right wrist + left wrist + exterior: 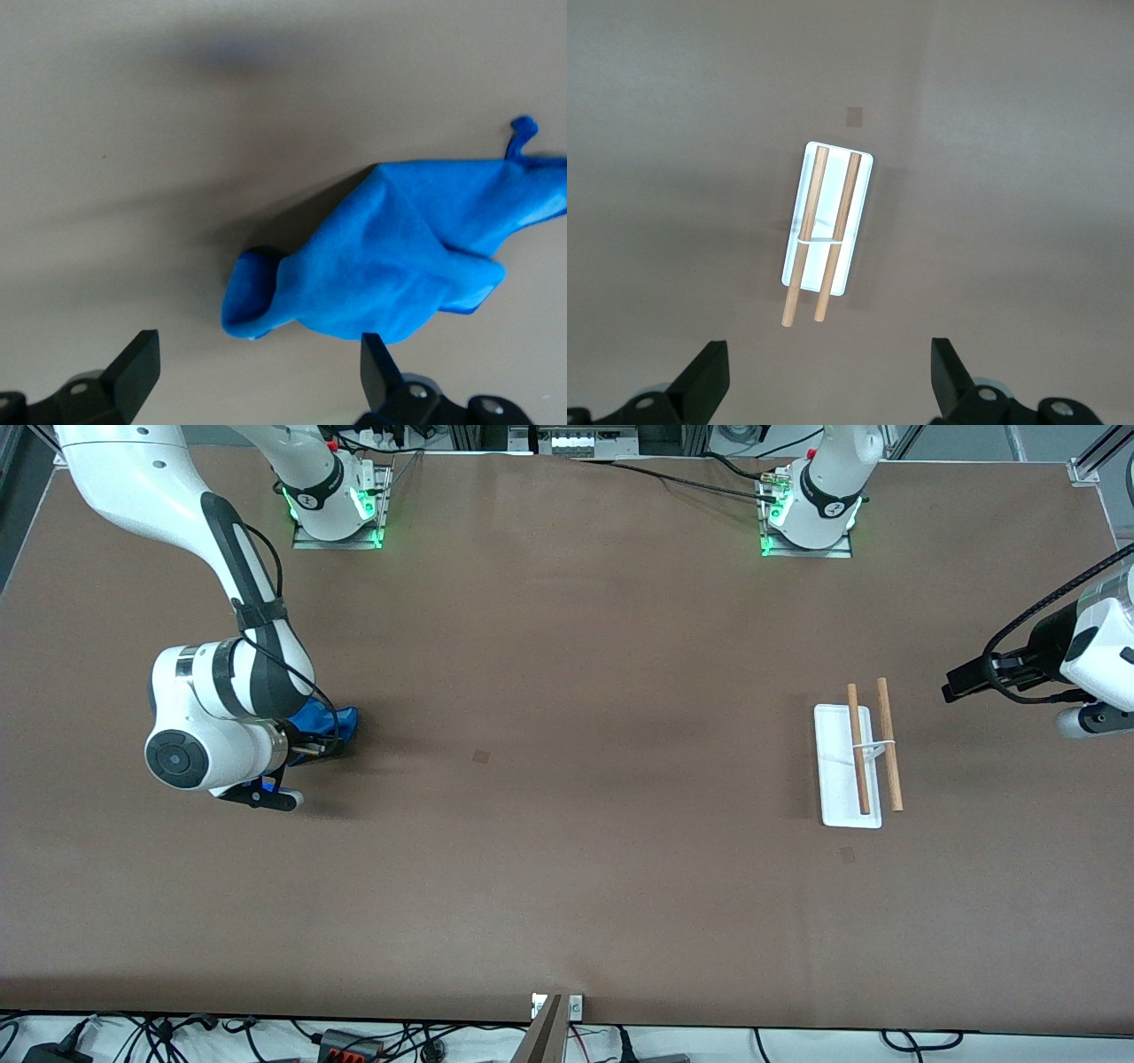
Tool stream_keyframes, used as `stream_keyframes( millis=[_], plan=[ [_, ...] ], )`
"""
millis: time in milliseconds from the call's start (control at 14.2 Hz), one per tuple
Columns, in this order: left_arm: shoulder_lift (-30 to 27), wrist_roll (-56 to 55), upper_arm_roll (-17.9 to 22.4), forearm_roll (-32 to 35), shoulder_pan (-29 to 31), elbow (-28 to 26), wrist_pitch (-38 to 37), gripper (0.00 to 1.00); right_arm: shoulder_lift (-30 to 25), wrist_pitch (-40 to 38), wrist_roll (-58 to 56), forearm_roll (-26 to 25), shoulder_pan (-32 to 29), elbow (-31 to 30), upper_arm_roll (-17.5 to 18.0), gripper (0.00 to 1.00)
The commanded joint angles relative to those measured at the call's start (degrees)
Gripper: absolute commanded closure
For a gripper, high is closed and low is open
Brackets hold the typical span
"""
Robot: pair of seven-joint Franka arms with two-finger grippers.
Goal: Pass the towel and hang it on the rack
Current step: 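Close the right gripper on the blue towel's corner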
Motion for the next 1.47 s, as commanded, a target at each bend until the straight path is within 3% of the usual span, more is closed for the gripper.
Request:
stream_keyframes(
  millis=[0,491,561,842,1263,1404],
  plan=[
    [0.06,0.56,0.0,-0.95,0.4,0.59,-0.77,0.0,-2.05,4.94,5.99,0.66,0.1,-5.66,0.03,0.0],
    [0.06,0.56,0.0,-0.95,0.4,0.59,-0.68,0.0,-2.23,5.4,8.03,0.74,-1.3,-9.45,-0.24,0.0],
    [0.06,0.56,0.0,-0.95,0.4,0.59,-0.68,0.0,-2.23,5.4,8.03,0.74,-1.3,-9.63,-0.24,0.04],
    [0.06,0.56,0.0,-0.95,0.4,0.59,-0.68,0.0,-1.7,5.31,8.03,0.74,-1.56,-9.63,-0.24,0.37],
    [0.06,0.56,0.0,-0.86,0.4,0.59,-0.68,0.0,-1.35,5.22,3.57,0.57,-1.57,-8.93,-0.15,0.98],
    [0.06,0.56,0.0,-0.86,0.4,0.59,-0.68,0.0,-1.61,4.87,-1.17,0.57,-1.57,-8.31,-0.15,1.0]
  ],
)
